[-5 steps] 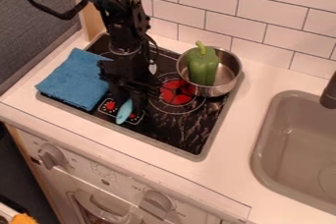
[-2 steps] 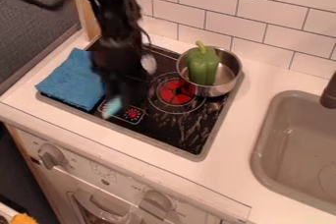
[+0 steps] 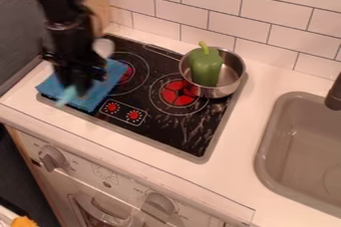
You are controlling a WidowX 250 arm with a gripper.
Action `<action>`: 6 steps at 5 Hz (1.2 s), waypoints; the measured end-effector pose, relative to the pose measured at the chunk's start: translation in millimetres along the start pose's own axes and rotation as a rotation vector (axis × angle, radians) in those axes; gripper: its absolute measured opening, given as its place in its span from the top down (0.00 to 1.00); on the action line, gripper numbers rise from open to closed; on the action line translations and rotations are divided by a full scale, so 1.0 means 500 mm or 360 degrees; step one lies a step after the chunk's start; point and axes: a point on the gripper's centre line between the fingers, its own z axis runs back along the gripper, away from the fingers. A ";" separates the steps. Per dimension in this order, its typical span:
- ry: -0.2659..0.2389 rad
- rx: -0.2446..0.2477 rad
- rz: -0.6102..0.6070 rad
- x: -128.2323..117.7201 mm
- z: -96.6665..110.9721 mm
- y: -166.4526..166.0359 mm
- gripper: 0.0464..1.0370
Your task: Put the spoon in the blue cloth
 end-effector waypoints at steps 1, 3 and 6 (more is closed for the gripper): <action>0.0004 0.0053 -0.0001 0.004 -0.010 0.030 0.73; -0.0045 0.0090 -0.0014 0.036 -0.028 0.064 0.73; -0.0076 -0.0077 -0.0083 0.058 -0.019 0.034 0.08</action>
